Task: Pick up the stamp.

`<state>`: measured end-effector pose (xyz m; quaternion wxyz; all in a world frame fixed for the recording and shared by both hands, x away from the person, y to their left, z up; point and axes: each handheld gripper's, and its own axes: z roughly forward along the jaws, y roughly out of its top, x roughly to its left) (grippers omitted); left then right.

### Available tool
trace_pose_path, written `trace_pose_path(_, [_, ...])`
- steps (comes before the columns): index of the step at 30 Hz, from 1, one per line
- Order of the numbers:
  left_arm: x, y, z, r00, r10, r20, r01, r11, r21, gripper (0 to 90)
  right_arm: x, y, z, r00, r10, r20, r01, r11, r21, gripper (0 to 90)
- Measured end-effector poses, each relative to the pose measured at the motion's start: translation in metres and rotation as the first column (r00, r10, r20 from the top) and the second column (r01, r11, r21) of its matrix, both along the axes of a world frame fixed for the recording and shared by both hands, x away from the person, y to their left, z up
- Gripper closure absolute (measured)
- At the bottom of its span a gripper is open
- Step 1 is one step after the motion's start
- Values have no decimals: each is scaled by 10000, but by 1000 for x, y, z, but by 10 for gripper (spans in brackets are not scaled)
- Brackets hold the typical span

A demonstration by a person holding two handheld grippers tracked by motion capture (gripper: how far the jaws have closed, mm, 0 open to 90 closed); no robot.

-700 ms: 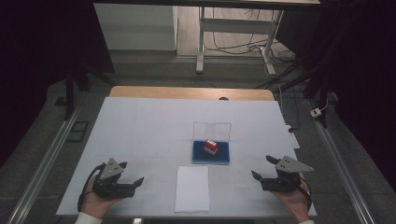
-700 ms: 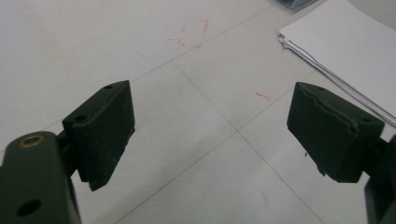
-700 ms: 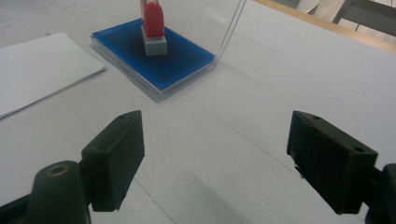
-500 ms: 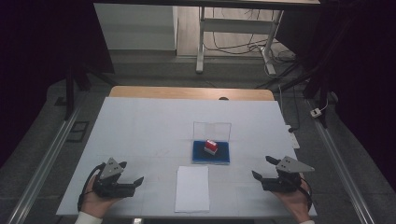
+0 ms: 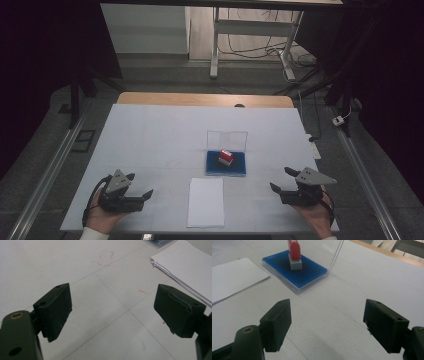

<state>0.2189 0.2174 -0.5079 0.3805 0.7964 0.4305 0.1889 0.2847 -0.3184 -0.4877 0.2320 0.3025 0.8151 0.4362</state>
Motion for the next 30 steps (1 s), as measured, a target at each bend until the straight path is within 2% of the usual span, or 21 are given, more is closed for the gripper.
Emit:
trace_pose_path(12, [0,-1,1,9998,111,156,-112,9999,21,153,0,0,5,10000,49,21,-49,10000,78,226])
trace_pose_path(30, [1,1,-1,9999,132,-6,-132,9999,69,154,10,22,18,9991,391,-136,-390,9992,46,225])
